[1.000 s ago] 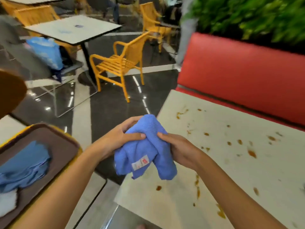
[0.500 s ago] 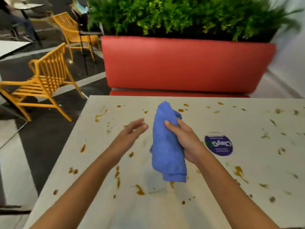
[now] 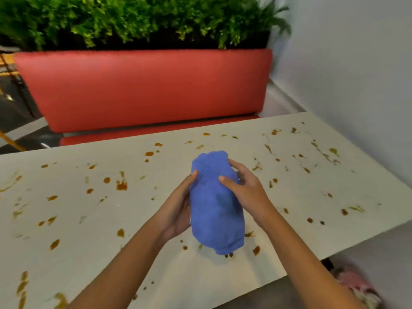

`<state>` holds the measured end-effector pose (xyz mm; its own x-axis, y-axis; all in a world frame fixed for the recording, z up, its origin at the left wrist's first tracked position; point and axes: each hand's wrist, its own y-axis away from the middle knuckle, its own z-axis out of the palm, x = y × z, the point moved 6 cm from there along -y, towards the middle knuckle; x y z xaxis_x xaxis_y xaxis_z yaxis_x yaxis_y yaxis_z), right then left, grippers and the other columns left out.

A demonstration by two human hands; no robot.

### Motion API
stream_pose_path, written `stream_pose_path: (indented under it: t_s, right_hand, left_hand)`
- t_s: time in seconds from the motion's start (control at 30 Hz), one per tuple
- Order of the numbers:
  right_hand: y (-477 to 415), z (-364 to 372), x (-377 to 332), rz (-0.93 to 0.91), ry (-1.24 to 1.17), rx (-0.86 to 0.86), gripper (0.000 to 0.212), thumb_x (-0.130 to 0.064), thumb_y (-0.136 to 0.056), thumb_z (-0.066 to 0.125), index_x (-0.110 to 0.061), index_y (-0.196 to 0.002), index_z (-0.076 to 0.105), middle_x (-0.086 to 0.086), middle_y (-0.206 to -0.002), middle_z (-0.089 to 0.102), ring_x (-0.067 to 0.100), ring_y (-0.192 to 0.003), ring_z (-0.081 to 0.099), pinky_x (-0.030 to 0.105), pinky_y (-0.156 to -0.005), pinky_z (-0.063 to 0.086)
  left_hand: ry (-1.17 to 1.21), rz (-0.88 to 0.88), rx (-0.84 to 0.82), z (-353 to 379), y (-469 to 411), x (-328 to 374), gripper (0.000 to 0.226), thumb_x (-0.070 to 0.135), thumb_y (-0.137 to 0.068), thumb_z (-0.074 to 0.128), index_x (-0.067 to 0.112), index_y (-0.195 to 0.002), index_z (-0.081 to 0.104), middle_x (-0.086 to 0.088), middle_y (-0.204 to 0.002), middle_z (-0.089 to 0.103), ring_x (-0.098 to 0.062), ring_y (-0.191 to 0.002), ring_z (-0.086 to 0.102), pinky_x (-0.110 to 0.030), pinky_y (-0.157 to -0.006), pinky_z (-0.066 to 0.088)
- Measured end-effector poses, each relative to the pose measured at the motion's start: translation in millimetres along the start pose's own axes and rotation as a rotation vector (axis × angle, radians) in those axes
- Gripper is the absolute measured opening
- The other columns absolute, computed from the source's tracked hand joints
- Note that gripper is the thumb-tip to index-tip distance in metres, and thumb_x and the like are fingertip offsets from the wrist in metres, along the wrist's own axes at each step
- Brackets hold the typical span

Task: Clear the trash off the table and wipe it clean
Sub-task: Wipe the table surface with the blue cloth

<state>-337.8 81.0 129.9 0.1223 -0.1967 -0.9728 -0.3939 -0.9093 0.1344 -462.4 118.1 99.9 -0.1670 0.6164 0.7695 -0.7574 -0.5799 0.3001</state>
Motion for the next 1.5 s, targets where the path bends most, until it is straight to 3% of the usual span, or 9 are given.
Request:
stream_pose_path:
  t_s: [0.07, 0.13, 0.3, 0.47, 0.6, 0.7, 1.0, 1.3, 1.5]
  right_hand:
    - [-8.7, -25.4, 3.6, -0.054, 0.042, 0.141, 0.048, -0.019, -0.087, 0.063, -0.028, -0.131, 0.045, -0.006, -0.124, 0.052, 0.014, -0.112, 0.052, 0.030, -0.096, 0.045]
    - [-15.1, -47.5, 12.5, -0.070, 0.060, 0.261, 0.051, -0.021, -0.086, 0.063, -0.029, -0.132, 0.042, -0.005, -0.133, 0.048, 0.016, -0.117, 0.050, 0.034, -0.099, 0.044]
    - [-14.1, -90.8, 36.3, -0.049, 0.048, 0.492, 0.053, -0.028, -0.089, 0.059, -0.026, -0.138, 0.037, -0.008, -0.127, 0.034, 0.010, -0.112, 0.045, 0.018, -0.083, 0.041]
    - [-23.2, -118.9, 54.1, 0.012, 0.006, 0.395, 0.050, -0.036, -0.093, 0.050, -0.025, -0.140, 0.035, -0.006, -0.140, 0.031, 0.008, -0.122, 0.042, 0.021, -0.092, 0.039]
    - [-42.2, -141.9, 71.2, 0.136, -0.177, 0.227, 0.050, -0.041, -0.092, 0.048, -0.028, -0.139, 0.035, -0.003, -0.136, 0.045, 0.016, -0.119, 0.051, 0.032, -0.098, 0.044]
    - [-49.9, -171.3, 87.7, 0.183, -0.173, 0.142, 0.050, -0.042, -0.092, 0.048, -0.027, -0.139, 0.036, 0.000, -0.137, 0.048, 0.020, -0.121, 0.051, 0.041, -0.103, 0.042]
    - [-45.6, -282.1, 132.8, 0.262, -0.095, 0.117, 0.023, -0.035, -0.090, 0.057, -0.027, -0.111, 0.057, 0.004, -0.110, 0.065, 0.022, -0.098, 0.064, 0.043, -0.090, 0.051]
    - [-57.4, -339.3, 151.2, 0.269, -0.057, 0.254, 0.015, -0.027, -0.091, 0.056, -0.026, -0.106, 0.054, 0.005, -0.109, 0.062, 0.029, -0.102, 0.060, 0.049, -0.088, 0.050]
    - [-55.3, -370.1, 171.3, 0.210, 0.134, 0.191, 0.031, -0.026, -0.094, 0.052, -0.019, -0.124, 0.050, 0.000, -0.121, 0.055, 0.019, -0.103, 0.054, 0.030, -0.084, 0.047]
  left_hand:
    - [-0.095, -0.011, -0.028, 15.0, -20.4, -0.8, 0.048, 0.032, -0.098, 0.035, -0.001, -0.131, 0.046, -0.020, -0.090, 0.070, -0.012, -0.053, 0.065, -0.018, -0.047, 0.050]
    - [-0.164, -0.088, -0.022, 22.7, -44.5, -2.7, 0.039, 0.028, -0.098, 0.038, -0.003, -0.118, 0.052, -0.020, -0.078, 0.069, -0.010, -0.039, 0.057, -0.015, -0.038, 0.041]
    - [-0.186, -0.181, 0.119, 30.7, -96.3, -16.8, 0.043, 0.037, -0.088, 0.058, 0.007, -0.119, 0.061, -0.024, -0.119, 0.059, -0.033, -0.098, 0.050, -0.035, -0.076, 0.036]
    - [-0.178, -0.204, 0.082, 66.3, -122.1, -42.8, 0.037, 0.031, -0.095, 0.049, 0.005, -0.119, 0.058, -0.011, -0.095, 0.069, -0.014, -0.063, 0.066, -0.020, -0.045, 0.046]
    - [-0.093, -0.197, 0.085, 100.6, -146.5, -62.9, 0.040, 0.031, -0.093, 0.051, 0.006, -0.123, 0.058, -0.014, -0.118, 0.064, -0.023, -0.101, 0.065, -0.029, -0.074, 0.055]
    - [-0.095, -0.156, 0.091, 130.4, -165.9, -78.0, 0.035, 0.031, -0.095, 0.047, 0.007, -0.116, 0.062, -0.007, -0.099, 0.068, -0.015, -0.079, 0.067, -0.024, -0.058, 0.053]
    - [-0.392, -0.201, 0.092, 201.7, -199.6, -128.4, 0.042, 0.041, -0.099, 0.031, 0.018, -0.107, 0.065, -0.001, -0.106, 0.070, -0.014, -0.099, 0.064, -0.030, -0.091, 0.050]
    - [-0.834, -0.095, 0.213, 195.6, -210.5, -137.6, 0.025, 0.034, -0.097, 0.042, 0.030, -0.115, 0.058, 0.008, -0.119, 0.060, -0.009, -0.105, 0.057, -0.026, -0.096, 0.044]
    - [-1.157, 0.002, 0.291, 192.5, -211.6, -156.8, 0.031, 0.032, -0.093, 0.051, 0.025, -0.122, 0.055, 0.007, -0.127, 0.052, -0.007, -0.109, 0.051, -0.018, -0.090, 0.036]
